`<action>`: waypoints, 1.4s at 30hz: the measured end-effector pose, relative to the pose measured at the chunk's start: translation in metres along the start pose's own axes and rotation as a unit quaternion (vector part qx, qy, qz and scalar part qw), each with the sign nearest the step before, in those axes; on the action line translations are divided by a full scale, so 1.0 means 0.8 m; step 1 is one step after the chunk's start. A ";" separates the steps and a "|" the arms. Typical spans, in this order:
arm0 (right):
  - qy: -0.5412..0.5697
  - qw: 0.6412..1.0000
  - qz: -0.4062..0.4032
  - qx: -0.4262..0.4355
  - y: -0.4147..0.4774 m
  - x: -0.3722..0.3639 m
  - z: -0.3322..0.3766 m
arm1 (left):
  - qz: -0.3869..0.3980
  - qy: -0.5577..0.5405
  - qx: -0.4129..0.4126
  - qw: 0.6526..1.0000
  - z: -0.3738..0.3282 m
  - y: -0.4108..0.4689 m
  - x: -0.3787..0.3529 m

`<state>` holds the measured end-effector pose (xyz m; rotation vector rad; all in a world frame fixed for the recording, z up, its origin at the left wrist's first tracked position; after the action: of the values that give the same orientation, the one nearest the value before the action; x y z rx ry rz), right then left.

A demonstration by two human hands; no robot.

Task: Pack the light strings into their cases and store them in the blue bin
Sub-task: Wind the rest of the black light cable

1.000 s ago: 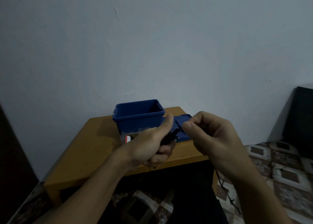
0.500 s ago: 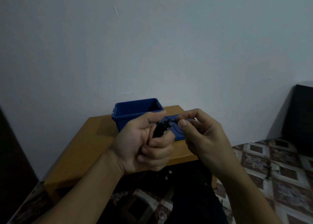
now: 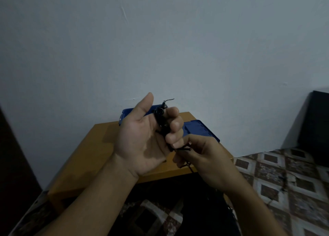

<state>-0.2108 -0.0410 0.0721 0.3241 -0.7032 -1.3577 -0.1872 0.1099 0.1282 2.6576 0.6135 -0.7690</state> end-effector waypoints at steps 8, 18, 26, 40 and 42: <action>-0.021 0.994 0.103 -0.043 -0.005 -0.001 0.010 | -0.144 0.004 -0.069 0.987 0.005 0.004 -0.020; -0.041 0.994 0.076 -0.060 -0.003 0.001 0.008 | -0.173 0.069 -0.114 0.976 -0.008 -0.001 -0.027; -0.028 0.991 0.087 -0.102 -0.004 -0.002 0.011 | -0.206 0.105 -0.150 0.961 -0.004 0.001 -0.017; -0.097 0.987 0.054 -0.113 -0.005 0.009 0.008 | -0.293 0.267 -0.183 0.900 -0.004 0.003 -0.005; -0.107 0.987 0.060 -0.105 -0.005 0.011 0.012 | -0.292 0.270 -0.165 0.903 -0.006 0.002 -0.002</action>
<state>-0.2196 -0.0486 0.0795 -0.0328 -0.7363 -1.3486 -0.1858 0.1095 0.1332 2.3529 1.5738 -0.0035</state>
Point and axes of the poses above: each hand's wrist, its own y-axis towards the middle knuckle, its own x-axis out of the back of the hand, z = x × y, the point moved 2 cm from there along y, towards the middle knuckle, and after that the axes turned 11 degrees about x, right-handed, at the moved point
